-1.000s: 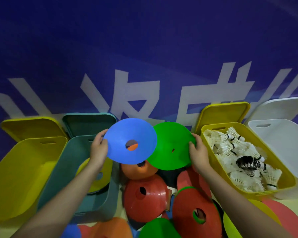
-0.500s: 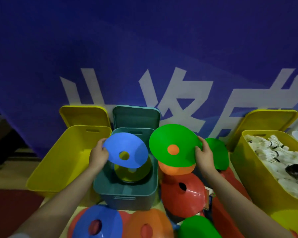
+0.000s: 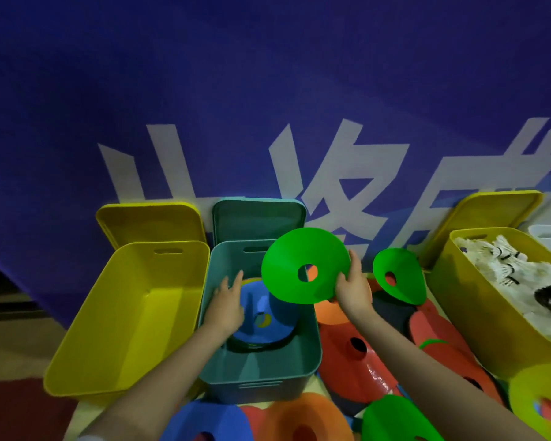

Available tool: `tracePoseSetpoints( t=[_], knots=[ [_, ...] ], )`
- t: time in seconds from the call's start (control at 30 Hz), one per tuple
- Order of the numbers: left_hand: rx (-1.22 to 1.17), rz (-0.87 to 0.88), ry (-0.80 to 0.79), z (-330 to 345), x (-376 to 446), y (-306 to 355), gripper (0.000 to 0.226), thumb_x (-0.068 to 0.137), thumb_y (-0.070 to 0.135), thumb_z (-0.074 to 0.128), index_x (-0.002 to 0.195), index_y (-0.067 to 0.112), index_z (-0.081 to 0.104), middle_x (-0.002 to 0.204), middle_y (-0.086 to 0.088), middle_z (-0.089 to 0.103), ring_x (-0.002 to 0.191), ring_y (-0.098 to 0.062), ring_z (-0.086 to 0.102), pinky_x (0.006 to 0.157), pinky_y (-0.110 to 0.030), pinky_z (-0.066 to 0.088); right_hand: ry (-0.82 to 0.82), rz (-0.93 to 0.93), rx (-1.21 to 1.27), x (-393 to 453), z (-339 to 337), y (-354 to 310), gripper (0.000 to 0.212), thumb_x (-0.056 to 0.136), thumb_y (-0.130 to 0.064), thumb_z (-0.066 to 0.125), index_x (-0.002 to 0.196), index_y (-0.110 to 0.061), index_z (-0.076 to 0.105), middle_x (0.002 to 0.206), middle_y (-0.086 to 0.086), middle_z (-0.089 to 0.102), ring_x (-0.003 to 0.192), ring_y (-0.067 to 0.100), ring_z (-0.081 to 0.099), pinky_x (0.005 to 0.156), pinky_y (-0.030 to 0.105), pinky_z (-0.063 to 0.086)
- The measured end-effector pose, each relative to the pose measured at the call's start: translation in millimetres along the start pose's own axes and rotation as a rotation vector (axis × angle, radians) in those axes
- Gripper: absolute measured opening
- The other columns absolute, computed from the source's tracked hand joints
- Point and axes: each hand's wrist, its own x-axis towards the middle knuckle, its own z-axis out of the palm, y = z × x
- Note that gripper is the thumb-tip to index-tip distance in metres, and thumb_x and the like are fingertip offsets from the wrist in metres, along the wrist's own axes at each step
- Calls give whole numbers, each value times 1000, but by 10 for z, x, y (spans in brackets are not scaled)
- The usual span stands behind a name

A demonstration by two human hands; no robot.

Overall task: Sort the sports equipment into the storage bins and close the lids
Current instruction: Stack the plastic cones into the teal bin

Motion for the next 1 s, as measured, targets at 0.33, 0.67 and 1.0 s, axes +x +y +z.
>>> tracePoseSetpoints(
  t=[0.33,0.67,1.0],
  knots=[
    [-206,-117,219,-279,-235,-345,65,95,14,47,152,18,14,135,-16,43,107,-32,54,82,-39,46,-274,-224,-384,-85,926,-140,72,85,0,41,150,-19,17,122,18,56,96,38,60,75,42,47],
    [-186,-207,220,-226,-199,-357,63,93,9,45,151,19,22,126,-15,50,103,-33,57,80,-42,45,-335,112,-382,-119,1457,317,71,84,-6,53,147,-4,20,138,28,36,129,42,37,104,38,32],
    [-87,175,499,-122,-356,-8,42,74,11,57,115,15,64,118,-15,56,113,-35,51,98,-41,41,-142,-420,7,121,334,-268,42,86,-5,50,128,-14,53,100,3,58,80,13,54,77,30,45]
  ],
)
